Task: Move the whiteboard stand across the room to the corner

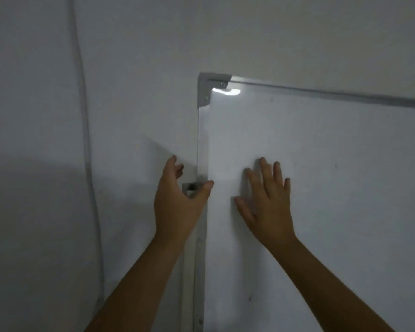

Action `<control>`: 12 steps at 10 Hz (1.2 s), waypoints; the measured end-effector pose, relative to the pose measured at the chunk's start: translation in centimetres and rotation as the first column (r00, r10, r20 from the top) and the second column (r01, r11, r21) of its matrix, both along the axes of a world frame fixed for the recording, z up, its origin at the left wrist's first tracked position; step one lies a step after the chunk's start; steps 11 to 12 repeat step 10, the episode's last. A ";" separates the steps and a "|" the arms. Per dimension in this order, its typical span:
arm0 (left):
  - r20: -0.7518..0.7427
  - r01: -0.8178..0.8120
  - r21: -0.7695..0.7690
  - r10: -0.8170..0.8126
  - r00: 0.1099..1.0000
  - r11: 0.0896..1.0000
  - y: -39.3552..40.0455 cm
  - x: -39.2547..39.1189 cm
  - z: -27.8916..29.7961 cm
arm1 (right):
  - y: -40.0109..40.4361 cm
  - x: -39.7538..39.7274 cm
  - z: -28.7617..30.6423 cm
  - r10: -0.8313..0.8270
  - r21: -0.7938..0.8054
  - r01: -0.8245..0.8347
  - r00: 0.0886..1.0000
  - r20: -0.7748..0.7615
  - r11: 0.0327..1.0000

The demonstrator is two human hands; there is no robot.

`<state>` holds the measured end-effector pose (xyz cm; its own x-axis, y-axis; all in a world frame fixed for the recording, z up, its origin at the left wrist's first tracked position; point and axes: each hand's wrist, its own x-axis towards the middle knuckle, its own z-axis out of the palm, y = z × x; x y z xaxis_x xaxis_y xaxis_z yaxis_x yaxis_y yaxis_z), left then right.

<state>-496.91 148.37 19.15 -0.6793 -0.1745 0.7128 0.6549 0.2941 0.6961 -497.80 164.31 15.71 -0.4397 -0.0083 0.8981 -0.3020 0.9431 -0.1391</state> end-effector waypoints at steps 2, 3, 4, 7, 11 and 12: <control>0.127 0.200 -0.186 -0.178 0.976 0.962 -0.3 -2.6 2.5 | 0.0 -2.4 0.4 -0.064 0.088 0.065 0.998 -0.010 0.994; 0.131 0.208 -0.215 -0.183 0.974 0.954 -1.3 -2.9 2.6 | -0.9 -2.4 0.4 -0.070 0.103 0.070 0.998 -0.007 0.992; 0.121 0.185 -0.215 -0.162 0.979 0.959 -2.9 -2.9 2.7 | -2.7 -2.5 0.5 -0.059 0.100 0.060 0.998 -0.014 0.993; 0.101 0.165 -0.216 -0.146 0.984 0.962 -3.7 -2.1 2.3 | -3.9 -1.2 0.8 -0.041 0.069 0.040 0.999 0.015 0.997; -0.006 0.015 -0.179 -0.016 1.000 0.984 -2.6 0.0 1.4 | -2.1 2.4 1.4 0.139 -0.020 -0.138 0.986 0.089 0.990; -0.006 0.015 -0.179 -0.016 1.000 0.984 -2.6 0.0 1.4 | -2.1 2.4 1.4 0.139 -0.020 -0.138 0.986 0.089 0.990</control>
